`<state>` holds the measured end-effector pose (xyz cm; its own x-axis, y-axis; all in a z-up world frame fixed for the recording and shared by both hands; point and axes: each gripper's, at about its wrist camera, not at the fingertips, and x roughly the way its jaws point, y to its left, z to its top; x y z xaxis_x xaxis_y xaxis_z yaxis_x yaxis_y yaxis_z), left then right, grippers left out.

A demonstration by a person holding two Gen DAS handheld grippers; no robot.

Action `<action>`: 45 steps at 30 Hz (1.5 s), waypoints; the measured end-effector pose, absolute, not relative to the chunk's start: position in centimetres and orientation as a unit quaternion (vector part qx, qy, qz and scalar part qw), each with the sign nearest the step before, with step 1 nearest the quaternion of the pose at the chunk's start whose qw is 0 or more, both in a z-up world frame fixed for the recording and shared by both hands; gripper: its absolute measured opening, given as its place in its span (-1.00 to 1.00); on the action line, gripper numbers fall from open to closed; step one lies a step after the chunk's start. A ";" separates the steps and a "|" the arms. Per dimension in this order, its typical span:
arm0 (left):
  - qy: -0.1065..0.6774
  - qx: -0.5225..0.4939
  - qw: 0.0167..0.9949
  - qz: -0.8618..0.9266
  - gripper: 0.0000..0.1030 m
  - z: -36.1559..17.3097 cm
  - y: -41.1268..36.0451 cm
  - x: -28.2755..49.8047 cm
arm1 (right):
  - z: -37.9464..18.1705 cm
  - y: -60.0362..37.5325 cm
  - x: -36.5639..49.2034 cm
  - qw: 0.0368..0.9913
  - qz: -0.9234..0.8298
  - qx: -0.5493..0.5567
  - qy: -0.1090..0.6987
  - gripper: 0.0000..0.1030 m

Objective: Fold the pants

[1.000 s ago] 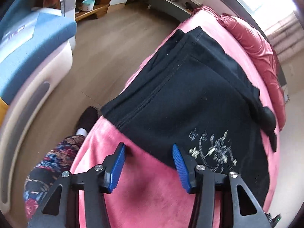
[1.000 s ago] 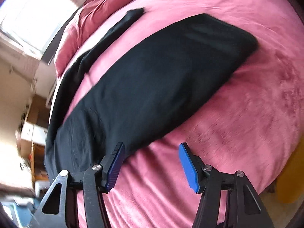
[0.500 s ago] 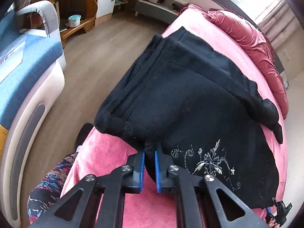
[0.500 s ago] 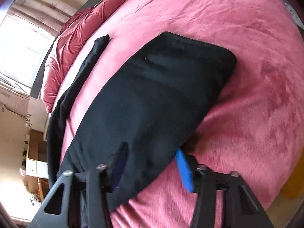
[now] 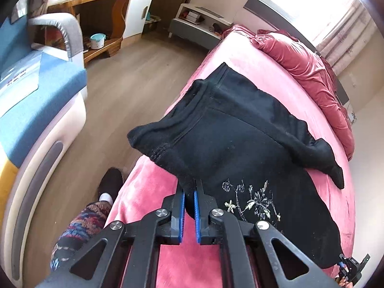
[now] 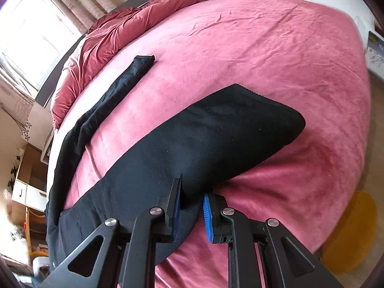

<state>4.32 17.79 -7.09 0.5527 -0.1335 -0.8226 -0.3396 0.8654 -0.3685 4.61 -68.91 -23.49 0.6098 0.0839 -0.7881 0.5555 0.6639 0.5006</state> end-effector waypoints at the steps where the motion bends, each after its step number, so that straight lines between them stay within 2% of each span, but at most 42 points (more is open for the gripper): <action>1: 0.470 -0.252 0.844 0.060 -0.88 -7.1 17.8 3.9 | -23.6 -69.0 4.1 0.810 -0.147 0.384 0.418 -0.68; 13: 0.525 -0.192 0.827 0.062 -0.87 -10.0 15.6 0.1 | -26.2 -70.5 0.0 0.787 -0.192 0.359 0.463 -0.69; 15: 0.537 -0.193 0.819 0.065 -0.79 -10.5 15.5 0.4 | -26.7 -70.3 0.4 0.783 -0.194 0.352 0.475 -0.68; 17: 0.543 -0.184 0.816 0.072 -0.52 -10.1 15.7 0.8 | -26.6 -70.2 0.8 0.780 -0.199 0.347 0.480 -0.58; 19: 0.537 -0.183 0.820 0.071 -0.52 -9.3 16.3 0.5 | -25.9 -70.4 0.8 0.781 -0.205 0.345 0.478 -0.25; 21: 0.524 -0.184 0.827 0.086 -0.52 -7.9 17.1 0.1 | -24.9 -70.4 0.7 0.788 -0.220 0.324 0.475 -0.13; 23: 0.499 -0.174 0.843 0.097 -0.52 -6.0 17.9 0.1 | -23.4 -69.9 0.9 0.800 -0.223 0.306 0.465 -0.12; 25: 0.480 -0.175 0.854 0.093 -0.52 -4.5 18.3 0.7 | -22.4 -69.0 1.3 0.812 -0.213 0.293 0.457 0.02; 27: 0.468 -0.178 0.862 0.080 -0.52 -3.5 18.6 2.3 | -21.3 -67.2 2.6 0.826 -0.187 0.277 0.453 0.05; 33: 0.472 -0.196 0.858 0.055 -0.50 -3.3 17.4 7.5 | -19.5 -60.1 6.7 0.859 -0.141 0.173 0.461 0.16; 36: 0.480 -0.197 0.853 0.047 -0.49 -3.7 16.5 9.1 | -20.9 -60.9 7.3 0.833 -0.200 0.148 0.494 0.18; 37: 0.482 -0.193 0.854 0.043 -0.48 -3.8 16.3 9.4 | -22.5 -62.5 7.4 0.803 -0.231 0.154 0.527 0.16; 39: 0.483 -0.185 0.855 0.034 -0.48 -4.2 15.8 9.2 | -24.3 -65.8 6.3 0.766 -0.293 0.179 0.544 0.15; 40: 0.485 -0.182 0.855 0.030 -0.48 -4.4 15.5 9.0 | -25.0 -67.5 5.0 0.746 -0.329 0.193 0.546 0.21; 42: 0.491 -0.180 0.852 0.029 -0.48 -4.9 15.5 9.0 | -26.2 -70.9 1.8 0.712 -0.369 0.267 0.535 0.21; 45: 0.499 -0.178 0.847 0.037 -0.48 -5.8 15.3 8.8 | -26.3 -73.2 -1.8 0.692 -0.414 0.298 0.510 0.21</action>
